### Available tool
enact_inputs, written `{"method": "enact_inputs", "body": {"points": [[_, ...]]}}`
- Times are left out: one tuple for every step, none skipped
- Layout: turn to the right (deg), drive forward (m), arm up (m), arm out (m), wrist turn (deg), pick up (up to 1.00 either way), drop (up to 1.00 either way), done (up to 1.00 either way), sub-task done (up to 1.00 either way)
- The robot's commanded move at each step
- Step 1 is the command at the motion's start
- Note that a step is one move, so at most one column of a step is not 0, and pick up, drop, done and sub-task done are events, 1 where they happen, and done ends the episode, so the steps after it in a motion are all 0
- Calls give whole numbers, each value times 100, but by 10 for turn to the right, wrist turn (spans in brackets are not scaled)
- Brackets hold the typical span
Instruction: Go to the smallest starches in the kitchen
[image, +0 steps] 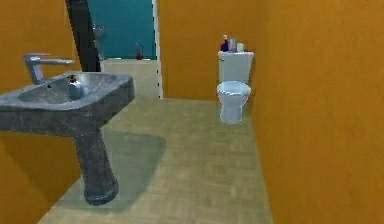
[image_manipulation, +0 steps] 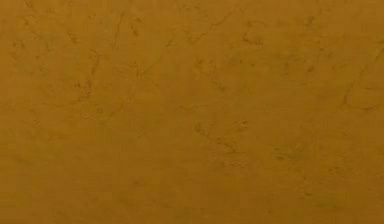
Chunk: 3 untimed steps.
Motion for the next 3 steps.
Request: {"method": "enact_inputs", "body": {"points": [[-30,0,0,0,0,0,0,0,0],[-450,0,0,0,0,0,0,0,0],[-300,0,0,0,0,0,0,0,0]]}}
